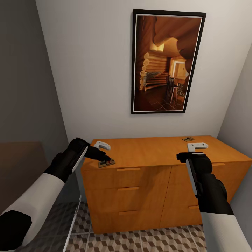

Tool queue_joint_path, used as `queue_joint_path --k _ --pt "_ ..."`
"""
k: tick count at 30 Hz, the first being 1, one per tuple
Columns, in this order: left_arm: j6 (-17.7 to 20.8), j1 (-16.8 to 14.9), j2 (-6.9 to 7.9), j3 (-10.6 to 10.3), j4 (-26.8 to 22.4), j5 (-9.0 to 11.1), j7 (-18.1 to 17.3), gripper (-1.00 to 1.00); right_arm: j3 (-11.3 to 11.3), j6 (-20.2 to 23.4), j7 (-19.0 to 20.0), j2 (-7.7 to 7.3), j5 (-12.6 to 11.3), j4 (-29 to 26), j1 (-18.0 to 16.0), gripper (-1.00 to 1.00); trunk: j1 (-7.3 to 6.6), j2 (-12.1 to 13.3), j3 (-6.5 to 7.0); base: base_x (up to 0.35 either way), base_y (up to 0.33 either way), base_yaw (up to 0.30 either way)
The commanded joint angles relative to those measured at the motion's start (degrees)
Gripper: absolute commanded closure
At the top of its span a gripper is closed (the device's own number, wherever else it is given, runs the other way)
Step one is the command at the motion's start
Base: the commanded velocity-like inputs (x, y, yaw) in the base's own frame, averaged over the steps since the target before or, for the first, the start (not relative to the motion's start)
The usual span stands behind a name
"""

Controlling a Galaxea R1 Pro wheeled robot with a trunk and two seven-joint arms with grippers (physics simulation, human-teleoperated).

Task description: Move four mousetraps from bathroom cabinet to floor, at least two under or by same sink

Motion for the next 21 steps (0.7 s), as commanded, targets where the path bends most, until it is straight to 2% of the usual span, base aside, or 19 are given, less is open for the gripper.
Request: queue_joint_path --k 1,11,21 --pt "0.15 -0.05 0.03 -0.11 -0.26 -0.27 -0.29 -1.0 0.05 0.26 -0.13 -0.01 0.0 -0.04 -0.05 -1.0 0.0 -0.04 -0.07 0.037 0.005 0.0" --pt "0.15 -0.05 -0.05 -0.12 -0.89 -0.18 -0.29 -1.0 0.06 0.26 -0.13 -0.01 0.03 -0.04 -0.05 -1.0 0.0 -0.04 -0.07 0.124 0.02 0.0" --pt "0.15 -0.05 -0.07 -0.11 -1.04 -0.17 -0.29 -1.0 0.06 0.26 -0.13 -0.01 0.04 -0.04 -0.05 -1.0 0.0 -0.04 -0.07 0.032 0.004 0.0"
